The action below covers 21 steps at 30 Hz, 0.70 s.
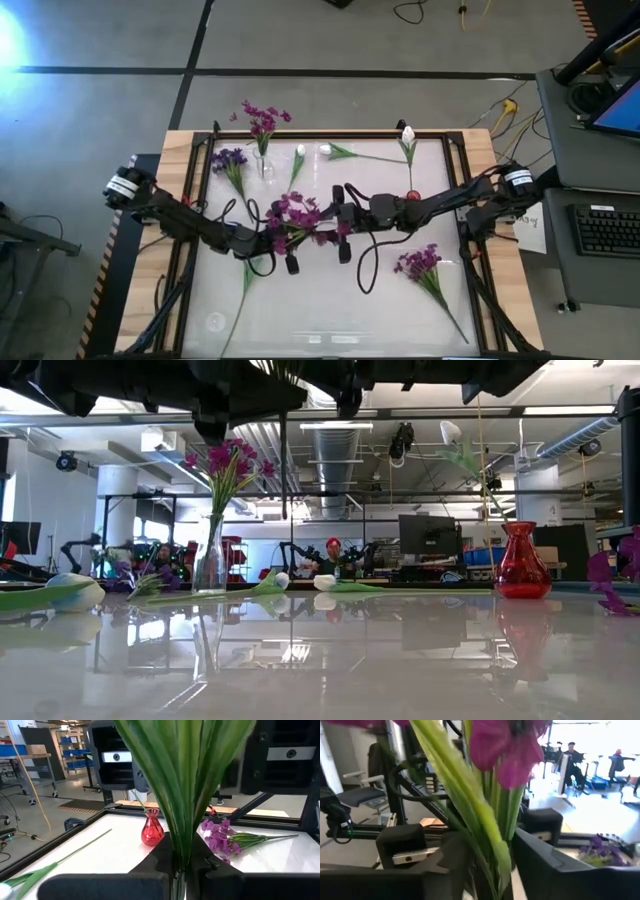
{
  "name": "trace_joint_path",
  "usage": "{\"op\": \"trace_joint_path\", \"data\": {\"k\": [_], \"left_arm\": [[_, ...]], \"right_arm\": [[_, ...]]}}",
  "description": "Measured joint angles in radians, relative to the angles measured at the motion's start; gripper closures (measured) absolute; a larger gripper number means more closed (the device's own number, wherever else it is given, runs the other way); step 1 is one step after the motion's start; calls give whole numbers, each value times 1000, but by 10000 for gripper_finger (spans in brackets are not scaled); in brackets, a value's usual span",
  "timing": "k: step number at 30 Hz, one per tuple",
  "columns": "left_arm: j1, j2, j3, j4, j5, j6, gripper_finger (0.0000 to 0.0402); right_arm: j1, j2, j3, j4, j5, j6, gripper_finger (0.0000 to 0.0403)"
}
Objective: Sort flowers into vase by color
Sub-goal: Put the left violet flower into the transparent vase
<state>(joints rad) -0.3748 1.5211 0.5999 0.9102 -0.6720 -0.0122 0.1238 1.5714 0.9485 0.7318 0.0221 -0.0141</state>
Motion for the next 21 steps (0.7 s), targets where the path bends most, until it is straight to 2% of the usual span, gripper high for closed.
{"op": "trace_joint_path", "data": {"k": [4, 8, 16, 21], "left_arm": [[0, -15, -9, -2, -5, 4, 401], [0, -72, -45, -2, -103, 8, 401], [27, -323, -141, 1, -329, 154, 402], [131, -501, -188, -27, -329, 250, 402]], "right_arm": [[0, -45, 0, -86, 4, 21, 211], [0, -100, 0, -187, 4, 27, 179], [0, -167, -1, -334, 5, 49, 144], [0, -166, -1, -343, 5, 62, 141]]}}
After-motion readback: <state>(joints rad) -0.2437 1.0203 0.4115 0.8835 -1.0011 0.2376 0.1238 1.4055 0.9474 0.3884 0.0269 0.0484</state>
